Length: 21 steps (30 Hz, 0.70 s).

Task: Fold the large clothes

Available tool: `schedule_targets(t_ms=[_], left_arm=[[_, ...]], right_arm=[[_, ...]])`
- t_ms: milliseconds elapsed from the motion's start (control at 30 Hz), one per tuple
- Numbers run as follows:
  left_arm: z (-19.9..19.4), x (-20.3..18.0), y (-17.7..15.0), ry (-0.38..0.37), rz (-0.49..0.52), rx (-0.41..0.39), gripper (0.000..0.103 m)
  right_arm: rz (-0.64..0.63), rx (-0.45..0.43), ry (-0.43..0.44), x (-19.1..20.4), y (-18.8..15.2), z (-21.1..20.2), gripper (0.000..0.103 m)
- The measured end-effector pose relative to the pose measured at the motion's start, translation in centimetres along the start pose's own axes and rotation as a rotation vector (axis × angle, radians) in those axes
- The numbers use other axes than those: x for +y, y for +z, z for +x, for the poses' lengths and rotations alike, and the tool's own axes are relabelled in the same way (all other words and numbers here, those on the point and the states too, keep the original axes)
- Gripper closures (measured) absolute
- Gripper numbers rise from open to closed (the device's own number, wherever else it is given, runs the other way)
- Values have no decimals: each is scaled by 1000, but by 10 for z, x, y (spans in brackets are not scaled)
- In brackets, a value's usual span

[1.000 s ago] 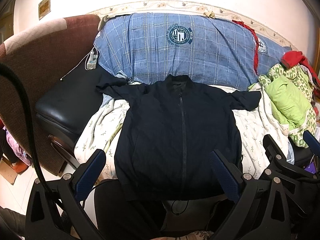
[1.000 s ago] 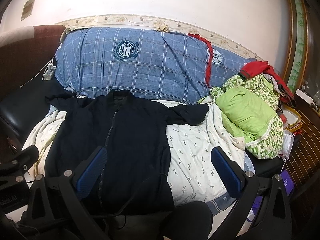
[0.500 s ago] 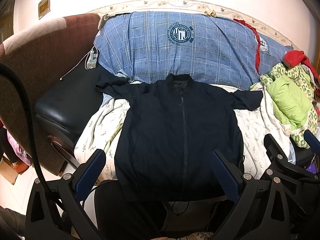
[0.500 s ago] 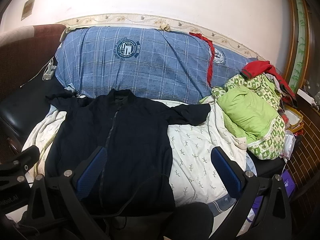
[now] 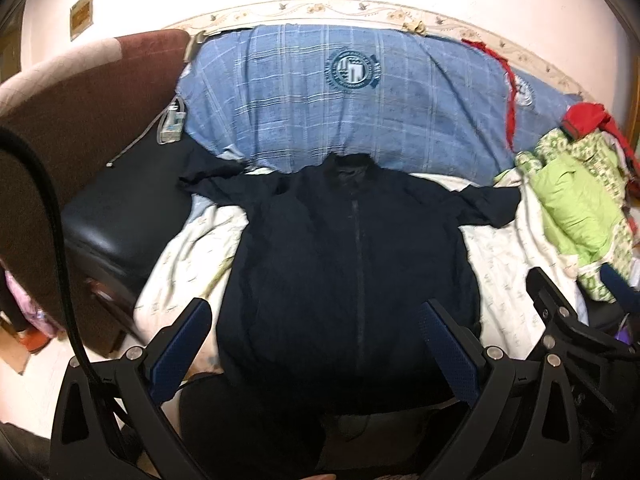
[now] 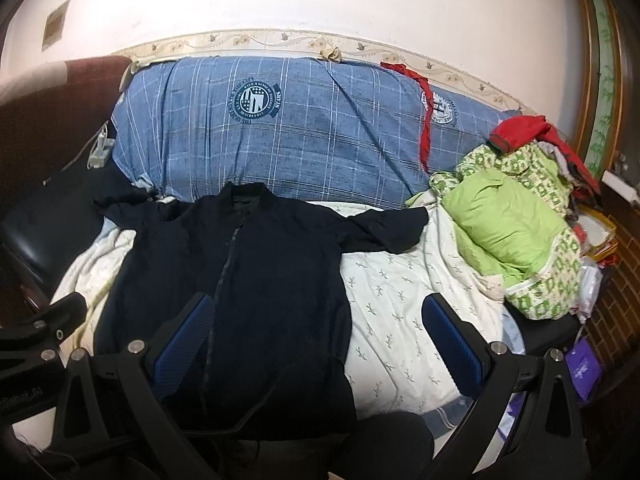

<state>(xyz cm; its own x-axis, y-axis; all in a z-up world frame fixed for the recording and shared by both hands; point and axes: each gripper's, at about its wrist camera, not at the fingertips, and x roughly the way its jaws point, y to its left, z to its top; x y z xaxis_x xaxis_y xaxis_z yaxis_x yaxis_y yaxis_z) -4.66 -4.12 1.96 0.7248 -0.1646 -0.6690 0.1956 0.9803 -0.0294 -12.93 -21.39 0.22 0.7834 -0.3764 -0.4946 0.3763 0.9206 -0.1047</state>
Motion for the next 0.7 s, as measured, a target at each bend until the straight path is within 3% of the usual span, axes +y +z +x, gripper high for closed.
schedule_targets(t_ms=[267,333,400,500,567,700], left_arm=[[36,-25,15,-59,21,16,0],[44,-28,19,-62,26,16,0],[53,-28,24,-61,20,15,0],[68,-26,28,-51,13,28,0],[79,-24,29,-51,8,47,0],[106,-26,33,-42,3,92,0]], right_arm=[[227,-29,27,-82,17,59,0],[306,-33,78,-109,21,83,0],[416,-44,130,-145,24,118,0],[537,38,133,-186,30,181,0],[594,44,135,-209,31,213,0],[573,100,54,-228,46,276,0]])
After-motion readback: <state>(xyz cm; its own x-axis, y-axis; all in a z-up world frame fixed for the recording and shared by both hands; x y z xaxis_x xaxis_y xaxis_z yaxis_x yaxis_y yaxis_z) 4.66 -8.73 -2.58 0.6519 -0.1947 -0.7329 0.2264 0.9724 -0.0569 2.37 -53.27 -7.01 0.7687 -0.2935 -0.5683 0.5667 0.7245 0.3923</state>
